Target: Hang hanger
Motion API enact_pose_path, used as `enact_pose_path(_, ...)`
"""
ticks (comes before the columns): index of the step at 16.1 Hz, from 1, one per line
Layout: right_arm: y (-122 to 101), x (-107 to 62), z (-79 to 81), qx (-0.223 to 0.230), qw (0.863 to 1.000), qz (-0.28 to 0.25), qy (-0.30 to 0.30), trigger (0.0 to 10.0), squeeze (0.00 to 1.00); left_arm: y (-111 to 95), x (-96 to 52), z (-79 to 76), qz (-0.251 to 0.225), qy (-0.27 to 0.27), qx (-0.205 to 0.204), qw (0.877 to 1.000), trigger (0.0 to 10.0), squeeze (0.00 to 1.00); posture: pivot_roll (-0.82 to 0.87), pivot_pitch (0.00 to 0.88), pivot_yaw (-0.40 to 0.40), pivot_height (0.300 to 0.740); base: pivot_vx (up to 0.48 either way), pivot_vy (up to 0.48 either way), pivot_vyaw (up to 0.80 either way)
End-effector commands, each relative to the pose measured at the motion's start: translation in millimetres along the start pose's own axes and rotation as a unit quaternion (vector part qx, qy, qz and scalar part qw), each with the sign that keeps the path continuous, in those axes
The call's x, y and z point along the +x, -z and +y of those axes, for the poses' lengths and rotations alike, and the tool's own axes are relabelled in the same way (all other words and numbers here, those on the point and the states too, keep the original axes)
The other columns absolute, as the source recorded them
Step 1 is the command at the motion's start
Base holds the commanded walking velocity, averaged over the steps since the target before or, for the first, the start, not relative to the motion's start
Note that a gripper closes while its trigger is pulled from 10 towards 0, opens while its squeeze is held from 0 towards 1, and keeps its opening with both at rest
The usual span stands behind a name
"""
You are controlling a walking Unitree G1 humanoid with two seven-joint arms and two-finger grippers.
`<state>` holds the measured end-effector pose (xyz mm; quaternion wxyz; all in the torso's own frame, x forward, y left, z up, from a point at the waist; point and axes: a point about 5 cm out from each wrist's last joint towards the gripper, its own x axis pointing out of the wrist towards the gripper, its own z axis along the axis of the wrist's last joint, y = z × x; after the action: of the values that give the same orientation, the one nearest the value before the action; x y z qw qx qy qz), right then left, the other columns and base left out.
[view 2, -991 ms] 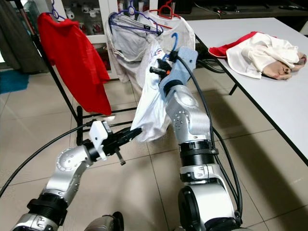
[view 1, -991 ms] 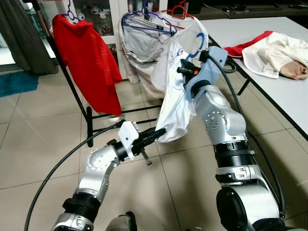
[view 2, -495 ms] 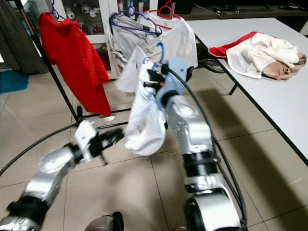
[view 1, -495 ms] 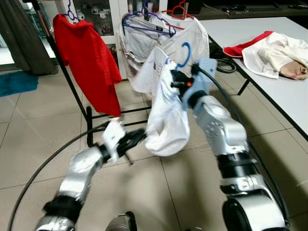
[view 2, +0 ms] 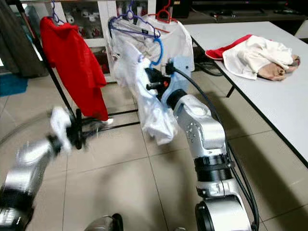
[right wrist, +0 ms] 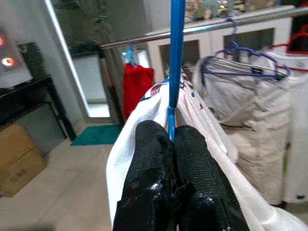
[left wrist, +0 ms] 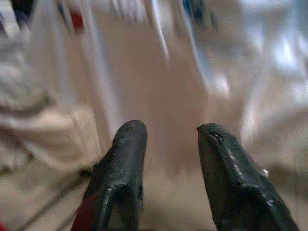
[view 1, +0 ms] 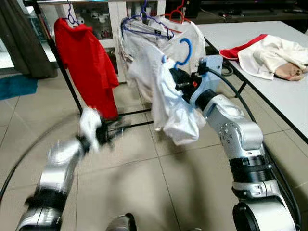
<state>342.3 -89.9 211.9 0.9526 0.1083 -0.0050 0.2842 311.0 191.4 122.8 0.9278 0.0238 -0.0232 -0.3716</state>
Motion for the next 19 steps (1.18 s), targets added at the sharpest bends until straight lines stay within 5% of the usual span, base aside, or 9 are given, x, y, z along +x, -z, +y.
enact_pose_path(1, -6, -2.5, 8.6, -0.002, 1.000, -0.008, -0.026, 10.0, 0.00, -13, 13.6, 2.4, -0.030, -0.003, -0.018, 0.999, 10.0, 1.00, -0.04, 0.033, 0.006, 0.740, 0.000, 0.000, 0.00)
enact_pose_path(3, -6, -3.0, 15.8, -0.003, 0.999, -0.003, -0.043, 10.0, 0.00, -20, 29.5, -1.3, -0.039, 0.022, -0.025, 0.999, 10.0, 1.00, -0.04, 0.032, 0.008, 0.740, 0.000, 0.000, 0.00)
enact_pose_path(4, -5, -3.8, 22.6, -0.005, 0.998, 0.002, -0.057, 10.0, 0.00, -22, 41.1, -1.7, -0.026, 0.031, -0.007, 0.999, 10.0, 0.00, -0.05, 0.032, 0.013, 0.740, 0.000, 0.000, 0.00)
enact_pose_path(9, -2, -6.6, 32.8, -0.001, 0.997, 0.012, -0.074, 10.0, 0.00, -41, 62.3, -4.2, -0.062, 0.054, 0.004, 0.997, 10.0, 0.00, -0.05, 0.035, 0.020, 0.740, 0.000, 0.000, 0.00)
enact_pose_path(14, 2, -8.8, 39.8, 0.003, 0.996, 0.020, -0.084, 10.0, 0.00, -47, 68.4, 13.6, -0.067, -0.036, 0.023, 0.997, 10.0, 0.00, -0.06, 0.030, 0.024, 0.740, 0.000, 0.000, 0.00)
enact_pose_path(18, 2, -9.2, 42.9, 0.006, 0.996, 0.021, -0.090, 10.0, 0.00, -42, 71.1, 12.9, -0.057, -0.029, 0.015, 0.998, 9.5, 0.00, -0.06, 0.025, 0.025, 0.740, 0.000, 0.000, 0.00)
enact_pose_path(19, 2, -9.3, 44.1, 0.006, 0.995, 0.022, -0.092, 10.0, 0.00, -41, 73.1, 10.3, -0.064, -0.019, 0.005, 0.998, 1.3, 0.00, -0.06, 0.024, 0.030, 0.740, 0.000, 0.000, 0.00)
